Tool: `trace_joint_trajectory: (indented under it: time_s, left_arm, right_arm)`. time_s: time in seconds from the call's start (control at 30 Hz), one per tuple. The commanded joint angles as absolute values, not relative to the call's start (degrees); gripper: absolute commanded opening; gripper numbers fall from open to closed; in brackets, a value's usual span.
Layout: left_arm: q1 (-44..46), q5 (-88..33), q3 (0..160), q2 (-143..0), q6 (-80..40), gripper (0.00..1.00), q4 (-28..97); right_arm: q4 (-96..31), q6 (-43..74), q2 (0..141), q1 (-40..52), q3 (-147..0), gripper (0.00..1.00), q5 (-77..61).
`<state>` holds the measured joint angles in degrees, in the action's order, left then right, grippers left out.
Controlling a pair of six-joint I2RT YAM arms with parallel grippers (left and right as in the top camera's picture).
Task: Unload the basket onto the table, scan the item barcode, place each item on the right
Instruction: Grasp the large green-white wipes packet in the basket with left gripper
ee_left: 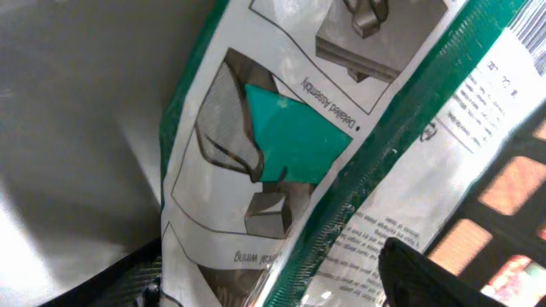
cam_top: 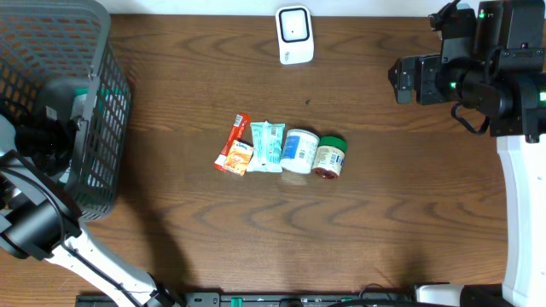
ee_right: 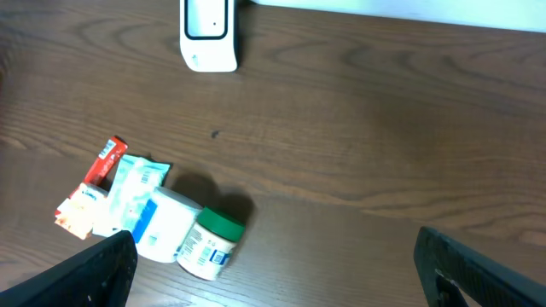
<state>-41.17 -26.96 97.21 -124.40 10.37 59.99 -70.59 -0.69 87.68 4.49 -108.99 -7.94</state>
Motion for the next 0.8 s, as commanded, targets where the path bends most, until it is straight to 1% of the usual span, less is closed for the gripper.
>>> trace_joint_trajectory:
  time_s: [0.0, 0.07, 0.1, 0.17, 0.2, 0.23, 0.27, 0.33, 0.4, 0.6, 0.77]
  left_arm:
    - [-40.97, -35.77, 96.73, -125.69, 10.92, 0.75, 61.01]
    - [-40.95, -37.17, 96.73, -125.69, 10.92, 0.71, 61.06]
    - [-40.95, -38.04, 96.73, -125.69, 10.94, 0.65, 61.06]
    - [-40.97, -39.33, 96.73, -125.69, 10.92, 0.47, 61.06]
    - [-40.97, -40.12, 96.73, -125.64, 10.92, 0.36, 61.06]
    - [-40.97, -41.01, 96.73, -125.36, 10.92, 0.20, 61.06]
    - [-40.97, -41.52, 96.75, -125.08, 10.92, 0.14, 61.06]
    - [-40.97, -42.06, 96.97, -124.27, 10.90, 0.09, 61.06]
    - [-40.97, -42.04, 97.06, -122.74, 10.90, 0.07, 60.93]
    - [-40.97, -41.87, 97.32, -114.06, 10.41, 0.07, 56.82]
    - [-40.97, -35.09, 97.34, -102.96, 4.12, 0.07, 50.33]
  right_arm:
    - [-70.57, -1.37, 87.66, 4.93, -109.80, 0.99, -8.01]
    - [-70.57, -1.37, 87.66, 4.93, -109.80, 0.99, -8.01]
    - [-70.54, -1.37, 87.66, 4.93, -109.80, 0.99, -7.99]
    - [-70.57, -1.37, 87.66, 4.93, -109.80, 0.99, -8.01]
    - [-70.57, -1.37, 87.66, 4.93, -109.80, 0.99, -7.99]
    - [-70.57, -1.37, 87.66, 4.93, -109.80, 0.99, -8.01]
    - [-70.57, -1.37, 87.66, 4.93, -109.80, 0.99, -7.99]
    - [-70.57, -1.37, 87.66, 4.93, -109.80, 0.99, -8.01]
    - [-70.57, -1.37, 87.66, 4.93, -109.80, 0.99, -8.01]
    - [-70.57, -1.37, 87.66, 4.93, -109.80, 0.99, -7.99]
    - [-70.57, -1.37, 87.66, 4.93, -109.80, 0.99, -8.01]
